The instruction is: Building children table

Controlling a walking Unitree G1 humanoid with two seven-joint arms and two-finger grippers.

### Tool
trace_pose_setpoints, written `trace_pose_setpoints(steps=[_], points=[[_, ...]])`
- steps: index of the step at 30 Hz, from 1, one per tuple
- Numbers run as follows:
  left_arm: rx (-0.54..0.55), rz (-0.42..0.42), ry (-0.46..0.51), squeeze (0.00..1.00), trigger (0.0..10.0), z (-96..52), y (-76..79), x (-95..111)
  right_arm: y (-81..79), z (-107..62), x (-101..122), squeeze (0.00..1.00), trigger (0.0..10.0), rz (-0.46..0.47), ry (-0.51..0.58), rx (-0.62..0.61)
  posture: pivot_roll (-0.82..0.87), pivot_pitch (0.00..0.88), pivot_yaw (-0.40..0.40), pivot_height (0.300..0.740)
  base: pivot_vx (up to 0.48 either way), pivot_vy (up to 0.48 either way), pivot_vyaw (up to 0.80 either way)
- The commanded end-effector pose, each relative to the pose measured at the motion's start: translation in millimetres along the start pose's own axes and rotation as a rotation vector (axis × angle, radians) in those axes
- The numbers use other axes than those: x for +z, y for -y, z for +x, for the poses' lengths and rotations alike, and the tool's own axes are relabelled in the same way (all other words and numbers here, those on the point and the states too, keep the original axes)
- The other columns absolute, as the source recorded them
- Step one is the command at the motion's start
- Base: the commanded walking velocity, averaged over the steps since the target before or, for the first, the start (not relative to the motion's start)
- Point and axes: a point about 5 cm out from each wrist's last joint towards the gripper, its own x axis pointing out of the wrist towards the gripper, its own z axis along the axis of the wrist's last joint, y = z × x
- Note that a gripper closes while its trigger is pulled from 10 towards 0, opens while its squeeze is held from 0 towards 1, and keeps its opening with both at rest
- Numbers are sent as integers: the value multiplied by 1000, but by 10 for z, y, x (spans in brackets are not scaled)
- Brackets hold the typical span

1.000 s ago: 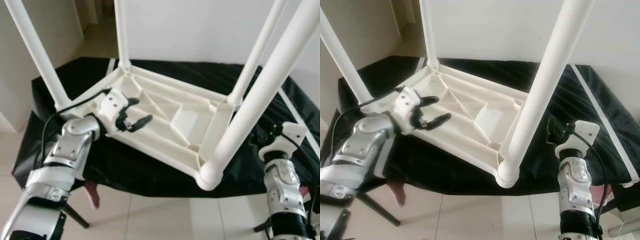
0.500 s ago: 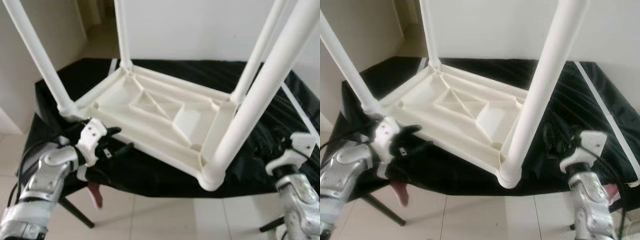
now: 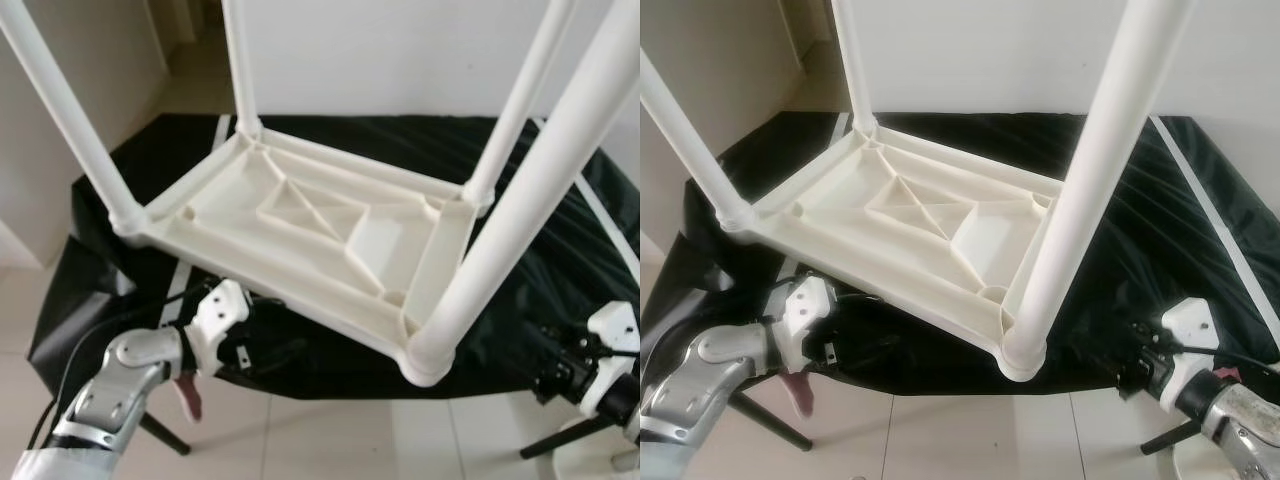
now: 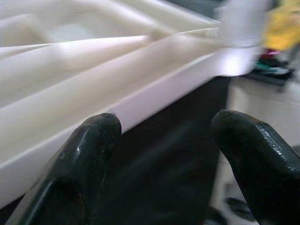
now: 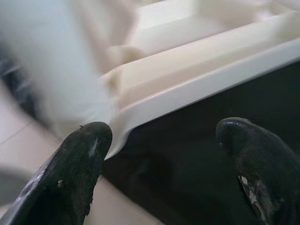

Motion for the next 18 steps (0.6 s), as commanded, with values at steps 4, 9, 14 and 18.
trace_pose_setpoints(steps=[4, 9, 14, 18], points=[[-54, -16, 28, 0, 10000, 109, 137, 76, -136, 112, 90, 0, 10000, 13, 11, 147, -55, 58, -2, 740, 0, 0, 0], [-47, -19, 68, 0, 10000, 179, 187, 175, -181, 247, 142, 0, 10000, 17, 26, 231, -41, 54, -8, 740, 0, 0, 0], [-49, -17, 91, 0, 10000, 251, 252, 252, -176, 462, 186, 0, 10000, -1, 63, 261, -28, 49, -18, 740, 0, 0, 0], [-42, -18, 100, 0, 10000, 271, 253, 274, -177, 587, 196, 0, 10000, -3, 85, 250, -21, 51, -24, 740, 0, 0, 0]])
